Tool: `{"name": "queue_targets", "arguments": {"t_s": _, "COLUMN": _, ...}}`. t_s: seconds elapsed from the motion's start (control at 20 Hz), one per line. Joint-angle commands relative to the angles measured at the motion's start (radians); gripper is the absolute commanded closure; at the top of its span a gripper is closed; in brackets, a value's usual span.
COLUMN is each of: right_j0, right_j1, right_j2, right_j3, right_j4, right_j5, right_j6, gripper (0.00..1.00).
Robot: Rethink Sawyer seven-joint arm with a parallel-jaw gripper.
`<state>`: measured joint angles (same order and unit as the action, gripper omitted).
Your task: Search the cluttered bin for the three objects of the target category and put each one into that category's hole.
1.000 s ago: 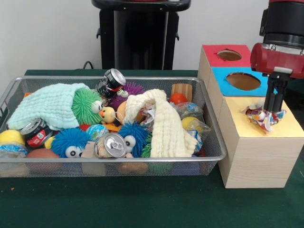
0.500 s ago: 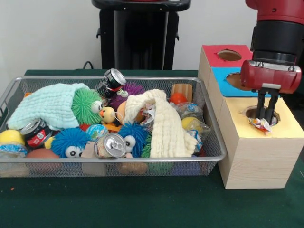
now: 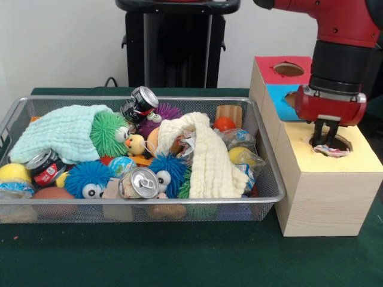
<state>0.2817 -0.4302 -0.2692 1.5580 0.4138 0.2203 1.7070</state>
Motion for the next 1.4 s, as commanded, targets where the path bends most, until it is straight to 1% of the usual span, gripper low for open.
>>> {"name": "queue_targets", "arguments": {"t_s": 0.05, "right_j0": -0.009, "right_j1": 0.056, "right_j2": 0.063, "right_j3": 0.072, "right_j4": 0.063, "right_j5": 0.292, "right_j6": 0.291, "gripper": 1.0}}
{"name": "queue_targets", "arguments": {"t_s": 0.2, "right_j0": 0.015, "right_j1": 0.052, "right_j2": 0.035, "right_j3": 0.071, "right_j4": 0.073, "right_j5": 0.357, "right_j6": 0.319, "gripper": 1.0}}
{"name": "queue_targets", "arguments": {"t_s": 0.3, "right_j0": 0.041, "right_j1": 0.04, "right_j2": -0.005, "right_j3": 0.062, "right_j4": 0.062, "right_j5": 0.349, "right_j6": 0.313, "gripper": 1.0}}
{"name": "queue_targets", "arguments": {"t_s": 0.35, "right_j0": 0.054, "right_j1": 0.022, "right_j2": -0.014, "right_j3": 0.072, "right_j4": 0.064, "right_j5": 0.3, "right_j6": 0.308, "gripper": 1.0}}
{"name": "queue_targets", "arguments": {"t_s": 0.4, "right_j0": 0.052, "right_j1": 0.01, "right_j2": -0.008, "right_j3": 0.08, "right_j4": 0.068, "right_j5": 0.275, "right_j6": 0.299, "gripper": 1.0}}
{"name": "queue_targets", "arguments": {"t_s": 0.45, "right_j0": 0.038, "right_j1": -0.018, "right_j2": 0.022, "right_j3": 0.103, "right_j4": 0.078, "right_j5": 0.214, "right_j6": 0.282, "gripper": 1.0}}
{"name": "queue_targets", "arguments": {"t_s": 0.55, "right_j0": 0.041, "right_j1": -0.044, "right_j2": 0.024, "right_j3": 0.108, "right_j4": 0.079, "right_j5": 0.169, "right_j6": 0.27, "gripper": 1.0}}
{"name": "queue_targets", "arguments": {"t_s": 0.6, "right_j0": 0.05, "right_j1": -0.053, "right_j2": 0.009, "right_j3": 0.105, "right_j4": 0.075, "right_j5": 0.176, "right_j6": 0.272, "gripper": 1.0}}
{"name": "queue_targets", "arguments": {"t_s": 0.75, "right_j0": 0.114, "right_j1": -0.071, "right_j2": -0.093, "right_j3": 0.064, "right_j4": 0.06, "right_j5": 0.188, "right_j6": 0.298, "gripper": 1.0}}
{"name": "queue_targets", "arguments": {"t_s": 0.85, "right_j0": 0.159, "right_j1": -0.063, "right_j2": -0.173, "right_j3": 0.028, "right_j4": 0.046, "right_j5": 0.207, "right_j6": 0.307, "gripper": 1.0}}
{"name": "queue_targets", "arguments": {"t_s": 0.95, "right_j0": 0.186, "right_j1": -0.053, "right_j2": -0.23, "right_j3": 0.007, "right_j4": 0.039, "right_j5": 0.2, "right_j6": 0.3, "gripper": 1.0}}
{"name": "queue_targets", "arguments": {"t_s": 1.0, "right_j0": 0.194, "right_j1": -0.05, "right_j2": -0.245, "right_j3": 0.006, "right_j4": 0.041, "right_j5": 0.196, "right_j6": 0.3, "gripper": 1.0}}
{"name": "queue_targets", "arguments": {"t_s": 1.05, "right_j0": 0.215, "right_j1": -0.04, "right_j2": -0.286, "right_j3": 0.001, "right_j4": 0.039, "right_j5": 0.186, "right_j6": 0.302, "gripper": 1.0}}
{"name": "queue_targets", "arguments": {"t_s": 1.2, "right_j0": 0.227, "right_j1": -0.023, "right_j2": -0.331, "right_j3": 0.013, "right_j4": 0.044, "right_j5": 0.16, "right_j6": 0.296, "gripper": 1.0}}
{"name": "queue_targets", "arguments": {"t_s": 1.25, "right_j0": 0.242, "right_j1": -0.014, "right_j2": -0.363, "right_j3": 0.021, "right_j4": 0.043, "right_j5": 0.153, "right_j6": 0.301, "gripper": 1.0}}
{"name": "queue_targets", "arguments": {"t_s": 1.3, "right_j0": 0.242, "right_j1": -0.005, "right_j2": -0.386, "right_j3": 0.014, "right_j4": 0.043, "right_j5": 0.155, "right_j6": 0.298, "gripper": 1.0}}
{"name": "queue_targets", "arguments": {"t_s": 1.35, "right_j0": 0.259, "right_j1": 0.009, "right_j2": -0.428, "right_j3": 0.022, "right_j4": 0.044, "right_j5": 0.159, "right_j6": 0.309, "gripper": 1.0}}
{"name": "queue_targets", "arguments": {"t_s": 1.4, "right_j0": 0.255, "right_j1": 0.019, "right_j2": -0.444, "right_j3": 0.016, "right_j4": 0.044, "right_j5": 0.162, "right_j6": 0.306, "gripper": 1.0}}
